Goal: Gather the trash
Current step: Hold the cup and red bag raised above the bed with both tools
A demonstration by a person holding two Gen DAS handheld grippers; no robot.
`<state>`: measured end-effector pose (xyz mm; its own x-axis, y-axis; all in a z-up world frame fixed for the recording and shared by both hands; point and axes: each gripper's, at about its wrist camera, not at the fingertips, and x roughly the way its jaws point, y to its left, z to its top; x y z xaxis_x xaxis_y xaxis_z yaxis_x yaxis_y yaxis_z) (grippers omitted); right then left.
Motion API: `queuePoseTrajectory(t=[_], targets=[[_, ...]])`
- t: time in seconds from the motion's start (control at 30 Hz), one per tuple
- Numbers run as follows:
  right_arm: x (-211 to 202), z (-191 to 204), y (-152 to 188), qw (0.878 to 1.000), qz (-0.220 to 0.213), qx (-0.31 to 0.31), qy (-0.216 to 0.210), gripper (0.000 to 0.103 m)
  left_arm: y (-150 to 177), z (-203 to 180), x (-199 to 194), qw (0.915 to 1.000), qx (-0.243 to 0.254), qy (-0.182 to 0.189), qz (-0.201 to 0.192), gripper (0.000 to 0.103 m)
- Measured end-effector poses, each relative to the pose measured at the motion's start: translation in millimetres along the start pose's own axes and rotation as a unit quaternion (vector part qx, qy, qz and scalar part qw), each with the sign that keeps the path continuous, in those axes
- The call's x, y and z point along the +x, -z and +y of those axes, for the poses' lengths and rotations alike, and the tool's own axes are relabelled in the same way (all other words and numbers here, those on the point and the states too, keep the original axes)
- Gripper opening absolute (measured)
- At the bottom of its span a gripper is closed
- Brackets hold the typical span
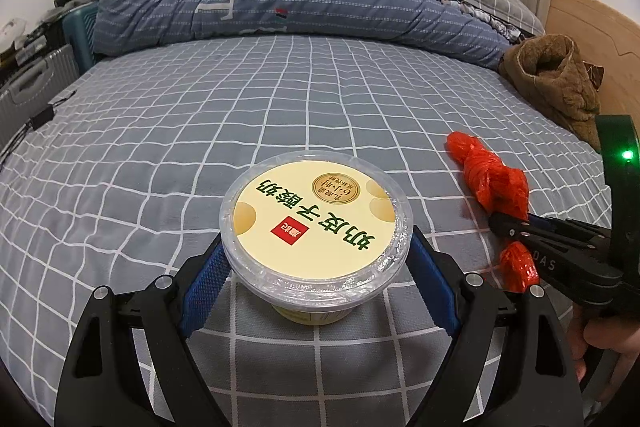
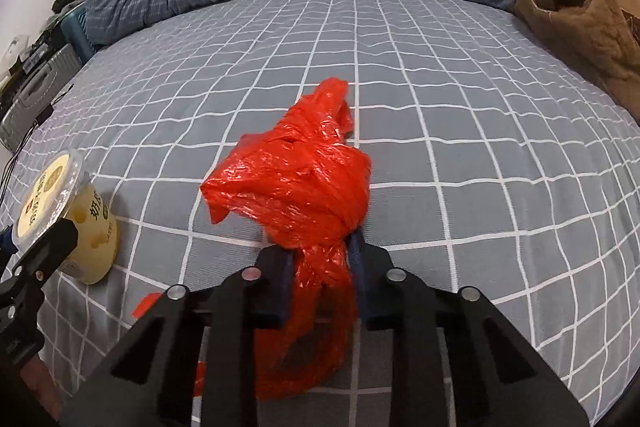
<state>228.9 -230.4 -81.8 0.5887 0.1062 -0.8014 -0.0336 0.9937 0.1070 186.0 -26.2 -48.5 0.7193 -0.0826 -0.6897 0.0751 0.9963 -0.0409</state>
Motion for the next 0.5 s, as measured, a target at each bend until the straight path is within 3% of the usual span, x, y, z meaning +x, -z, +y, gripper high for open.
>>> queuePoseTrajectory(t=[0.5], targets=[[-37,13,3,0.999,-0.035,-0.017,0.011,0.022,-1,5,-7,1.0000,-0.002,0.001,-0.003,0.080]])
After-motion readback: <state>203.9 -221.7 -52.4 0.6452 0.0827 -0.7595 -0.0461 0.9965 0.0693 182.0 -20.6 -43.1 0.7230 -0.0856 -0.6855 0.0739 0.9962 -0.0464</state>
